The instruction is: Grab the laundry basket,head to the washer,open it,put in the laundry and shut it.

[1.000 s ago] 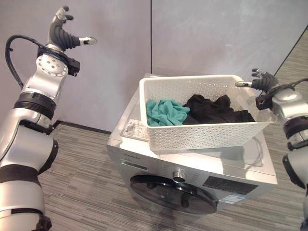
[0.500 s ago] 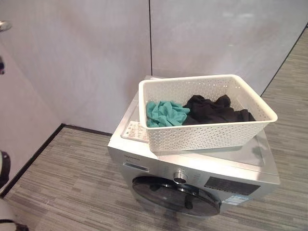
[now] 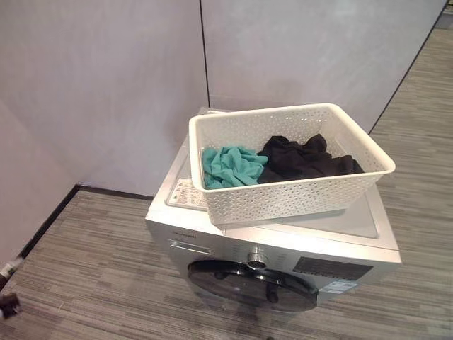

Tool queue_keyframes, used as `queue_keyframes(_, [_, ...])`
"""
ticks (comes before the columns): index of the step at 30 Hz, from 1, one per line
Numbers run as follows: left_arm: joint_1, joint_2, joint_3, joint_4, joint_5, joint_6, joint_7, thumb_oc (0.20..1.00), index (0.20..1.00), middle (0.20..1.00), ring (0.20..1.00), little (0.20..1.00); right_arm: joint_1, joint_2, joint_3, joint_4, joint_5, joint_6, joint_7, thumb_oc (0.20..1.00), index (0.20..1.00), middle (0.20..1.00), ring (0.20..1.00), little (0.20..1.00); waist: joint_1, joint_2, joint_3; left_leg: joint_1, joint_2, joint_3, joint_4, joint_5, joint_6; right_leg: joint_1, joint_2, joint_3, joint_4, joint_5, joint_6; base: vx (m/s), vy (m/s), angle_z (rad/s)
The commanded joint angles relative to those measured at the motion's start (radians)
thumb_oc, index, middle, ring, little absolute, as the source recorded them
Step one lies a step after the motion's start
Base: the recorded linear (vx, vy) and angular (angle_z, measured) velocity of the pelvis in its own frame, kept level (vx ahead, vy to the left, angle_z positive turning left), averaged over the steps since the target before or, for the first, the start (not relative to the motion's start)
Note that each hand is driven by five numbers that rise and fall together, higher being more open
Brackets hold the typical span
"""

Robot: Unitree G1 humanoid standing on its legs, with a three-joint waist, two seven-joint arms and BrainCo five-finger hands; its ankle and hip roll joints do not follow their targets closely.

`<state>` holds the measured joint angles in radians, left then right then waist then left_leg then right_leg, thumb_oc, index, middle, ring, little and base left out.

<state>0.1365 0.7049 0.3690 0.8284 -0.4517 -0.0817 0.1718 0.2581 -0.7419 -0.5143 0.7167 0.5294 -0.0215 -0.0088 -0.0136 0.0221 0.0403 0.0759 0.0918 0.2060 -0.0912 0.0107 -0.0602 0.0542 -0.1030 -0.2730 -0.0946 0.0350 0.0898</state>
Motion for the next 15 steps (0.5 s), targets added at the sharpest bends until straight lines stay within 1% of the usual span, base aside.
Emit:
queue_keyframes(1, [-0.059, -0.029, -0.014, 0.108, -0.013, -0.039, -0.034, 1.0, 1.0, 1.0, 1.0, 1.0, -0.024, 0.043, 0.065, 0.022, -0.039, -0.031, 0.054, 1.0, 1.0, 1.0, 1.0, 1.0, 0.008, -0.029, 0.014, -0.004, 0.039, -0.02, 0.005, -0.003, -0.04, 0.072, -0.073, -0.04, 0.039, -0.058, 0.074, 0.0, 0.0, 0.0])
queue_keyframes(3, [-0.083, -0.103, -0.056, 0.224, -0.025, -0.034, -0.052, 1.0, 1.0, 1.0, 1.0, 1.0, -0.024, 0.111, 0.127, 0.078, -0.045, -0.026, 0.079, 1.0, 1.0, 1.0, 1.0, 1.0, 0.005, -0.034, 0.019, -0.01, 0.036, -0.021, 0.004, 0.0, -0.039, 0.067, -0.072, -0.039, 0.039, -0.056, 0.072, -0.01, -0.01, -0.02])
queue_keyframes(5, [-0.113, -0.206, -0.123, 0.345, -0.008, -0.028, -0.078, 1.0, 1.0, 1.0, 1.0, 1.0, -0.064, 0.174, 0.249, 0.215, -0.095, -0.022, 0.101, 1.0, 1.0, 1.0, 1.0, 1.0, 0.004, -0.039, 0.02, -0.016, 0.036, -0.023, 0.004, 0.004, -0.037, 0.063, -0.073, -0.038, 0.037, -0.054, 0.068, 0.0, 0.0, 0.0])
queue_keyframes(10, [-0.114, -0.206, -0.123, 0.347, -0.008, -0.029, -0.078, 1.0, 1.0, 1.0, 1.0, 1.0, -0.067, 0.174, 0.25, 0.217, -0.095, -0.023, 0.102, 1.0, 1.0, 1.0, 1.0, 1.0, 0.003, -0.039, 0.018, -0.02, 0.035, -0.024, 0.004, 0.006, -0.037, 0.059, -0.073, -0.039, 0.036, -0.053, 0.067, 0.0, 0.0, 0.0])
queue_keyframes(11, [-0.154, -0.301, -0.223, 0.454, 0.067, -0.018, -0.088, 1.0, 1.0, 1.0, 1.0, 1.0, -0.139, 0.257, 0.421, 0.377, -0.197, 0.001, 0.108, 1.0, 1.0, 1.0, 1.0, 1.0, 0.011, -0.043, 0.015, -0.021, 0.035, -0.026, 0.004, 0.004, -0.038, 0.06, -0.073, -0.042, 0.03, -0.05, 0.065, 0.0, -0.051, 0.01])
queue_keyframes(12, [-0.174, -0.358, -0.278, 0.493, 0.114, -0.011, -0.082, 1.0, 1.0, 1.0, 1.0, 1.0, -0.174, 0.324, 0.535, 0.418, -0.265, 0.005, 0.101, 1.0, 1.0, 1.0, 1.0, 1.0, 0.016, -0.047, 0.014, -0.022, 0.035, -0.028, 0.004, 0.003, -0.038, 0.06, -0.073, -0.043, 0.025, -0.049, 0.063, 0.02, -0.093, 0.02])
queue_keyframes(13, [-0.189, -0.411, -0.345, 0.514, 0.165, -0.006, -0.078, 1.0, 1.0, 1.0, 1.0, 1.0, -0.188, 0.403, 0.639, 0.382, -0.272, 0.002, 0.105, 1.0, 1.0, 1.0, 1.0, 1.0, 0.018, -0.053, 0.007, -0.022, 0.037, -0.027, 0.004, 0.002, -0.038, 0.059, -0.07, -0.04, 0.014, -0.048, 0.06, 0.03, -0.079, 0.04])
queue_keyframes(14, [-0.191, -0.421, -0.357, 0.516, 0.173, -0.005, -0.078, 1.0, 1.0, 1.0, 1.0, 1.0, -0.186, 0.416, 0.663, 0.347, -0.272, 0.0, 0.109, 1.0, 1.0, 1.0, 1.0, 1.0, 0.016, -0.055, 0.006, -0.02, 0.039, -0.023, 0.004, 0.001, -0.039, 0.059, -0.069, -0.036, 0.012, -0.047, 0.059, 0.02, -0.053, 0.01])
queue_keyframes(15, [-0.191, -0.421, -0.357, 0.516, 0.173, -0.005, -0.078, 1.0, 1.0, 1.0, 1.0, 1.0, -0.185, 0.416, 0.663, 0.347, -0.272, 0.0, 0.109, 1.0, 1.0, 1.0, 1.0, 1.0, 0.016, -0.055, 0.006, -0.02, 0.039, -0.023, 0.004, 0.001, -0.039, 0.059, -0.069, -0.036, 0.012, -0.047, 0.059, 0.0, -0.04, -0.03])
